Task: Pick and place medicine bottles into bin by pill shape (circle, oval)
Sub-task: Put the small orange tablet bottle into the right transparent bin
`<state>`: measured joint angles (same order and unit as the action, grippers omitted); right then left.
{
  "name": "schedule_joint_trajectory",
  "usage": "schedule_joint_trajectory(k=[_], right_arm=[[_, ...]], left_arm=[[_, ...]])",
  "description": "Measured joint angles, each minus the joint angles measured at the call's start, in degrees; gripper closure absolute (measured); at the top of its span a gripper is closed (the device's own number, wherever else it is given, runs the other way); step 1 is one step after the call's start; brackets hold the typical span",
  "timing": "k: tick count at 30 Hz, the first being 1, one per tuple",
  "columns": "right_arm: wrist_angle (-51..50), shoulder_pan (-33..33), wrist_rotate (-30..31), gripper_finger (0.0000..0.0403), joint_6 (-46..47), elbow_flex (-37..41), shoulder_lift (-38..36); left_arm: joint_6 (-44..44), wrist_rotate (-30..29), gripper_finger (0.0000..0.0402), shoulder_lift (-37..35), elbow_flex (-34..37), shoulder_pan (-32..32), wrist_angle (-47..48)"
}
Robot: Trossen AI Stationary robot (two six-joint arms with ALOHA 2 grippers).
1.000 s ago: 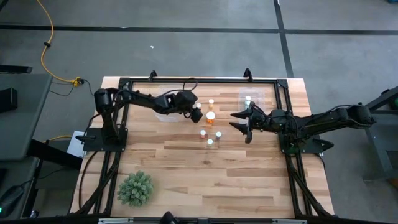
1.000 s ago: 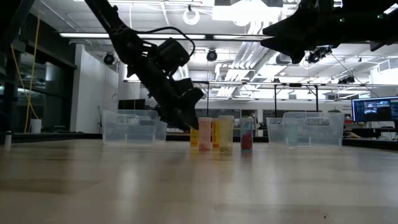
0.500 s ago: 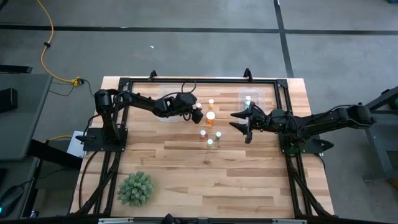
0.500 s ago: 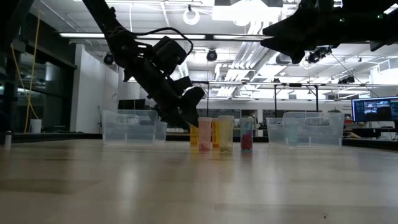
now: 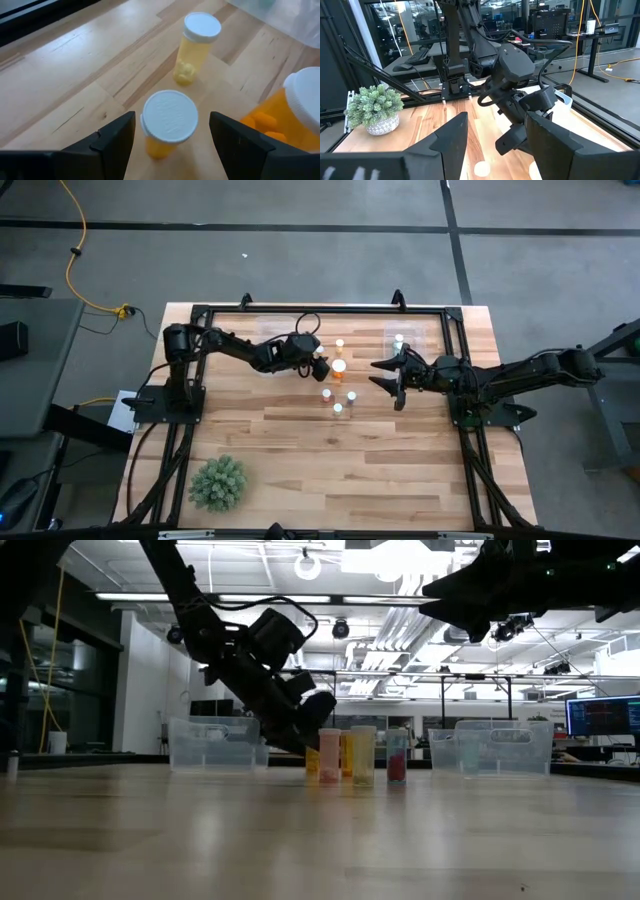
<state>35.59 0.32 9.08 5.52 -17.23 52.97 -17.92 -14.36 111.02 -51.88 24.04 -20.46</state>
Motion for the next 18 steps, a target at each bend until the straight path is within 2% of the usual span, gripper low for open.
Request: schedule_joint_trajectory(k=[8, 18], right_arm=[[0.0, 0.0, 0.0, 0.0212, 0.0, 0.0, 0.0], [0.0, 0.0, 0.0, 0.0212, 0.0, 0.0, 0.0]], left_arm=[[0.08, -0.41, 0.0163, -0.24, -0.02, -0.21, -0.84], [0.68, -0.41, 0.0233, -0.33, -0.02, -0.21, -0.47]])
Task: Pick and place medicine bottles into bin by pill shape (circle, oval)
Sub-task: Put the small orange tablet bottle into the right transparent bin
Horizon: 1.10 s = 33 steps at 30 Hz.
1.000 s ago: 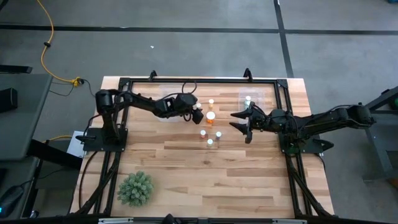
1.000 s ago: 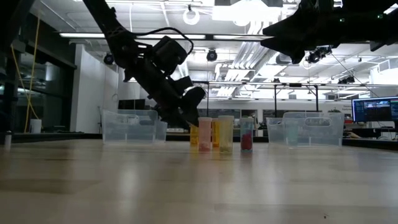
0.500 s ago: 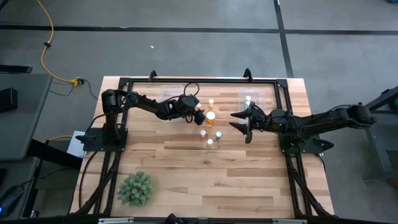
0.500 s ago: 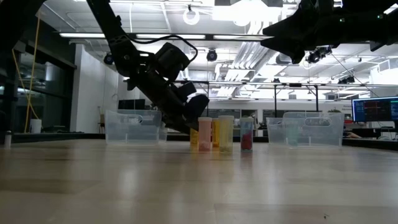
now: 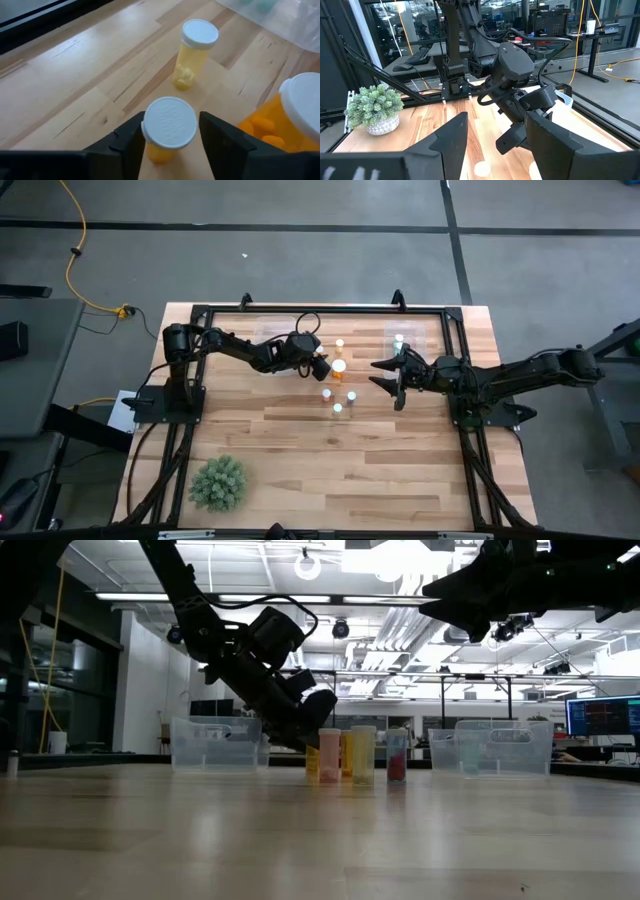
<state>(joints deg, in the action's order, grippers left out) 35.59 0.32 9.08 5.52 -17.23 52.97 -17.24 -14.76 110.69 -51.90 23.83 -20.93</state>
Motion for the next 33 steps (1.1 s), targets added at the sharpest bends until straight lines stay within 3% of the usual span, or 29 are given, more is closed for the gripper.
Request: schedule_joint_trajectory(k=[22, 33], right_arm=[[0.0, 0.0, 0.0, 0.0212, -0.02, 0.0, 0.0], [0.0, 0.02, 0.0, 0.0212, -0.03, 0.0, 0.0]], left_arm=[[1.38, 0.02, 0.0308, -0.08, -0.04, 0.0, 0.08], [3.88, -0.49, 0.0307, -8.96, -0.09, 0.11, 1.81]])
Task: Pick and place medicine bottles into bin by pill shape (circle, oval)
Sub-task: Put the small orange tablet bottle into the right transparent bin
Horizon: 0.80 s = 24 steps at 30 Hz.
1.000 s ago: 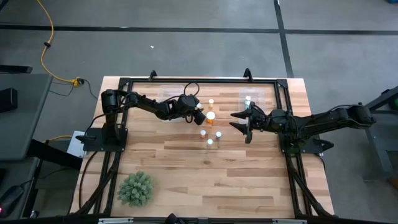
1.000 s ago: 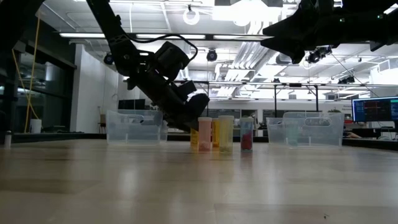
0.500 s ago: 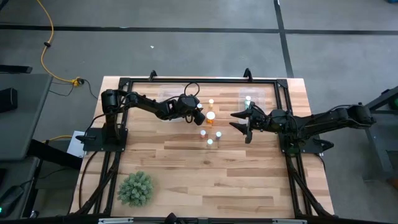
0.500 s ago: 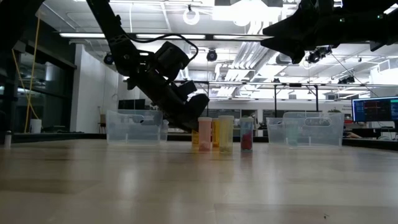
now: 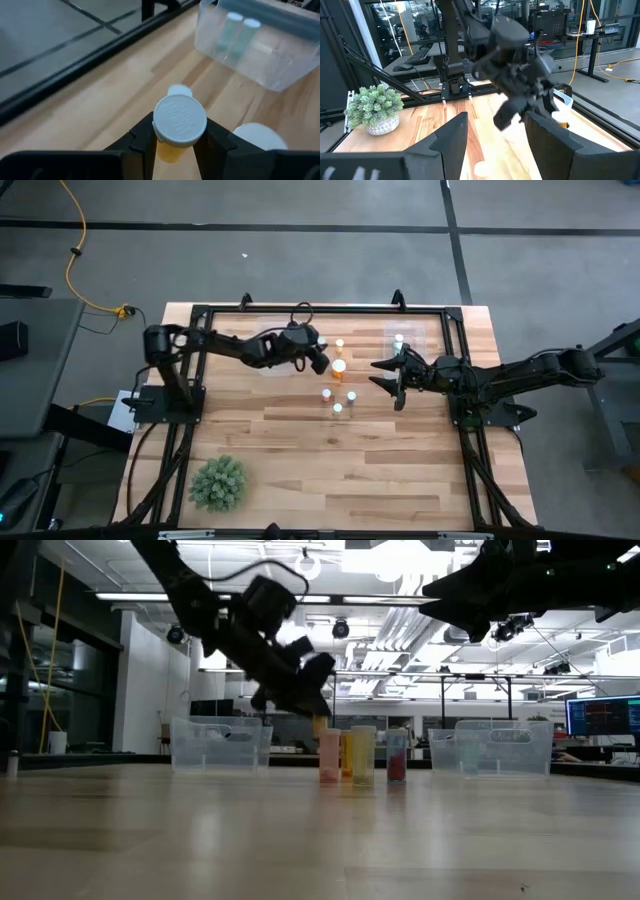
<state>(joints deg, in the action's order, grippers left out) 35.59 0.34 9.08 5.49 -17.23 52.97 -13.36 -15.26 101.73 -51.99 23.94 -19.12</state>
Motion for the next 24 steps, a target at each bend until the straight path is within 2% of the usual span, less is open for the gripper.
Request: schedule_joint_trajectory(k=[4, 11, 13, 19, 24], right_arm=[[0.16, -0.01, -0.01, 0.0212, 0.01, 0.0, 0.0], [3.02, 0.0, -0.04, 0.0212, 0.03, 0.0, 0.0], [3.22, -0.02, -0.08, 0.0212, 0.43, 0.0, 0.62], [3.49, -0.95, -0.61, 0.0212, -0.35, -2.31, 6.45], [2.91, -3.9, -0.89, 0.0212, -6.71, -8.07, 15.39]], left_arm=[[0.99, 0.43, 0.0307, -5.71, -0.02, -0.3, 3.85], [2.14, 9.65, 0.0307, -16.86, 0.04, -4.5, 12.75], [2.21, 10.4, 0.0307, -19.44, 0.0, -6.99, 14.25], [3.12, 8.54, 0.0307, -22.84, 0.02, -16.5, 15.9], [3.99, -0.02, 0.0305, -22.88, 0.14, -23.46, 15.9]])
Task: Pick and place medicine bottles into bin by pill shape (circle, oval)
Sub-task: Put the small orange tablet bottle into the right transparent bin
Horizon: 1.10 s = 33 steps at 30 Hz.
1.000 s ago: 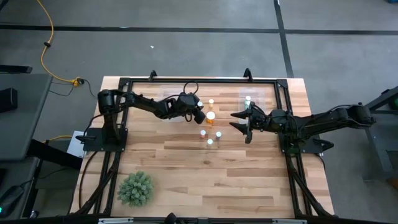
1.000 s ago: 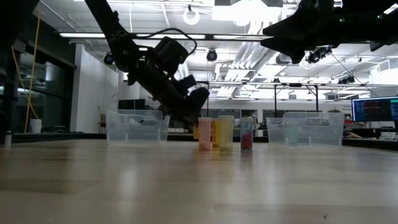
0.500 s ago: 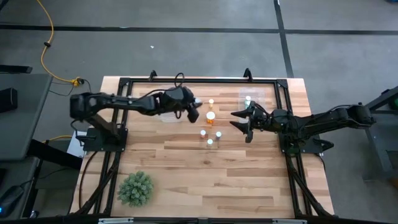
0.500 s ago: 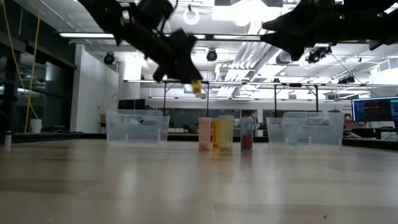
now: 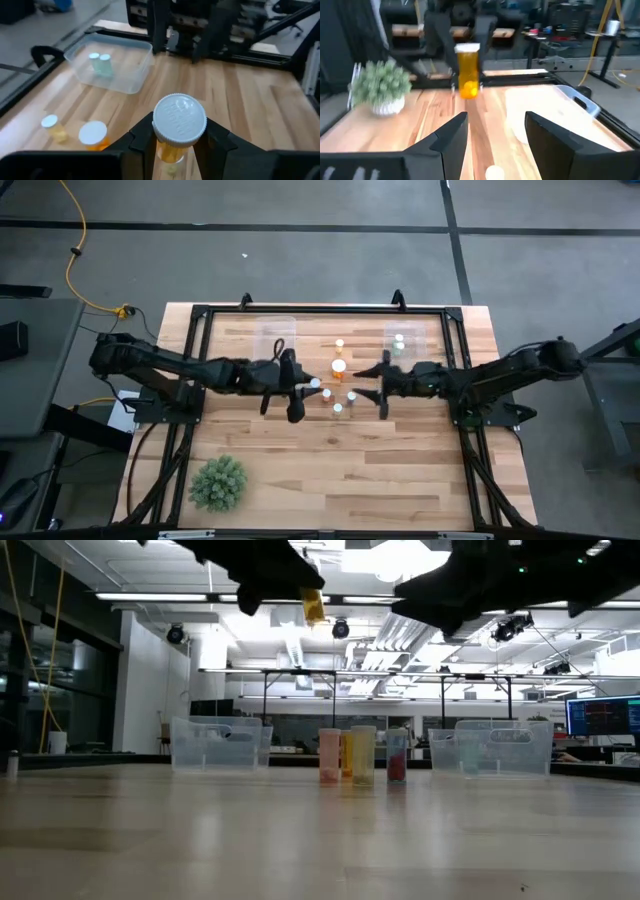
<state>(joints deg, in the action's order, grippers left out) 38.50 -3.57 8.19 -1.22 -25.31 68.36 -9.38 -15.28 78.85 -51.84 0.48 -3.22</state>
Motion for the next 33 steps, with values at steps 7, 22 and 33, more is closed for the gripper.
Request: schedule_joint_trajectory(k=[7, 22, 33], right_arm=[[-0.06, -1.87, -0.13, 0.0212, -3.34, -8.11, 12.11], [-16.24, -1.78, -2.27, 0.0212, -3.83, -29.32, 29.68], [-15.6, -2.22, -2.43, 0.0212, -3.32, -32.06, 30.75]], left_arm=[[-1.93, -6.88, 0.0304, -0.5, 5.98, -5.36, -6.5], [-4.13, -4.94, 0.0304, -0.52, 7.44, -5.81, -6.9], [-4.48, -5.65, 0.0304, -0.46, 7.42, -6.22, -6.95]])
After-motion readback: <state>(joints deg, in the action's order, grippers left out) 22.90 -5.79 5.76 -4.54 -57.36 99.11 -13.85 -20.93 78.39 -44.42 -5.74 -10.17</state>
